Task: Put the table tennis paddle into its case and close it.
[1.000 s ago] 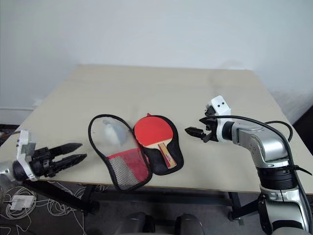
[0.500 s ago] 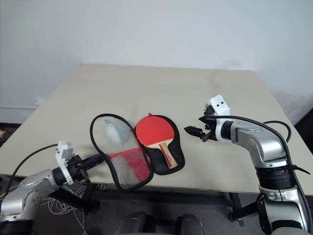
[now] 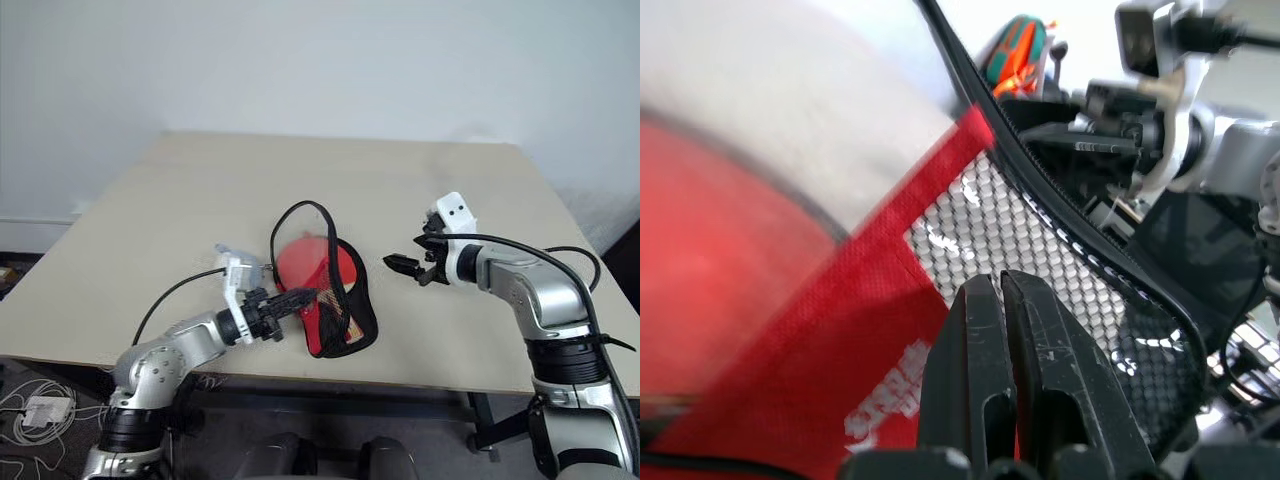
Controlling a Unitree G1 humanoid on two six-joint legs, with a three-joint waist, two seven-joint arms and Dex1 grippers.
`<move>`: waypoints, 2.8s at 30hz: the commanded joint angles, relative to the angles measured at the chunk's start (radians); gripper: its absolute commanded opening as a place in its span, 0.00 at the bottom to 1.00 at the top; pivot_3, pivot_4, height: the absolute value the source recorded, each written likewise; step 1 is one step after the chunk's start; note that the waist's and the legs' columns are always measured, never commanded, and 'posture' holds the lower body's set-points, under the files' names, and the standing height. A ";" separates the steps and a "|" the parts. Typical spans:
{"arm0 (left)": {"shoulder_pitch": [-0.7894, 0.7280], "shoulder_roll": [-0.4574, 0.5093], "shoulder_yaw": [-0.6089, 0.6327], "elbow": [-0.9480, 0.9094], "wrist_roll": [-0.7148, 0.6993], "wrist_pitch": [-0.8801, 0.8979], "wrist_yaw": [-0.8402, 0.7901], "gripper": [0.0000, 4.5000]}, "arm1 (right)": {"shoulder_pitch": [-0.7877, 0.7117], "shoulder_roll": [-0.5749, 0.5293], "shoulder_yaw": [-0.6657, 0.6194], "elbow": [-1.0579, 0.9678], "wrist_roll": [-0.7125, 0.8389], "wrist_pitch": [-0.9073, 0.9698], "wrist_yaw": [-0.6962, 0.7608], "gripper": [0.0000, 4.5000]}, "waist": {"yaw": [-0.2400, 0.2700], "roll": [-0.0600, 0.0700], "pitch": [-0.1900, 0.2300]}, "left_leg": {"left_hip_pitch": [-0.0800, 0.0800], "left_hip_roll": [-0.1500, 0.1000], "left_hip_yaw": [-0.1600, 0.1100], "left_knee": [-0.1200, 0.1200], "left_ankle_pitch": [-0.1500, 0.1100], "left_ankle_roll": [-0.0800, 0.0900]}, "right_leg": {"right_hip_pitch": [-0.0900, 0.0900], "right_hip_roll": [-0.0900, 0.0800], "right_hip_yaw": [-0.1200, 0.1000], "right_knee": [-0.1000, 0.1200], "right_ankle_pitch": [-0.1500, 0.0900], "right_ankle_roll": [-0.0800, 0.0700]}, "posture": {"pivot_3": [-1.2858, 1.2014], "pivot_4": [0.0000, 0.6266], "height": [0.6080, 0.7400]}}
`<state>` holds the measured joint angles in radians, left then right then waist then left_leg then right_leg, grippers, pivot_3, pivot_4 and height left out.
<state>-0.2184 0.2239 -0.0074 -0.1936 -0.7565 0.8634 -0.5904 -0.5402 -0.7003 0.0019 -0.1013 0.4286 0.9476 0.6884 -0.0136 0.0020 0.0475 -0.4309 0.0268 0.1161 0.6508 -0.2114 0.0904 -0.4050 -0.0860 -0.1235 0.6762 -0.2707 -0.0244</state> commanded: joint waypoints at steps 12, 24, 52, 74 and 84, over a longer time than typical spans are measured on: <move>-0.069 -0.050 0.071 0.078 -0.019 0.138 0.177 0.01 | 0.031 -0.143 -0.022 -0.030 -0.012 -0.287 0.300 1.00 | -0.001 -0.001 0.000 | 0.000 0.001 0.000 0.004 -0.003 0.004 | -0.002 -0.001 0.001 0.000 0.000 0.001 | 0.52 0.00 0.74; -0.144 -0.183 0.175 0.124 -0.077 0.207 0.332 0.01 | 0.018 -0.117 -0.001 -0.016 -0.033 -0.283 0.287 1.00 | -0.001 -0.002 0.001 | -0.001 0.001 0.001 0.007 -0.003 0.003 | -0.001 -0.002 0.002 0.000 0.001 0.001 | 0.52 0.00 0.74; 0.009 -0.095 0.353 0.082 -0.677 0.537 0.744 0.72 | 0.067 -0.071 -0.002 -0.106 -0.013 -0.211 0.243 1.00 | 0.000 -0.002 0.001 | -0.001 0.001 0.000 0.009 -0.004 0.003 | -0.001 -0.003 0.002 0.000 0.002 0.002 | 0.52 0.00 0.74; -0.042 -0.106 0.190 0.311 -0.888 0.388 0.864 1.00 | 0.083 -0.033 0.004 -0.147 0.010 -0.179 0.199 1.00 | 0.024 -0.002 0.000 | -0.001 -0.001 0.001 0.010 -0.004 0.003 | -0.001 -0.005 0.002 -0.001 0.003 -0.001 | 0.52 0.00 0.74; -0.094 -0.144 0.181 0.391 -0.810 0.368 0.817 1.00 | 0.090 -0.021 0.004 -0.170 0.021 -0.161 0.184 1.00 | 0.025 -0.002 0.000 | -0.002 -0.002 0.001 0.011 -0.005 0.005 | 0.000 -0.007 0.002 -0.002 0.004 0.001 | 0.52 0.00 0.74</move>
<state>-0.2915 0.0995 0.2002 0.1785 -1.5921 1.2442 0.2286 -0.4470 -0.7217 0.0218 -0.2343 0.4320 0.7885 0.8756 0.0112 0.0001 0.0476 -0.4328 0.0241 0.1172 0.6621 -0.2166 0.0952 -0.4047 -0.0936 -0.1219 0.6739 -0.2664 -0.0226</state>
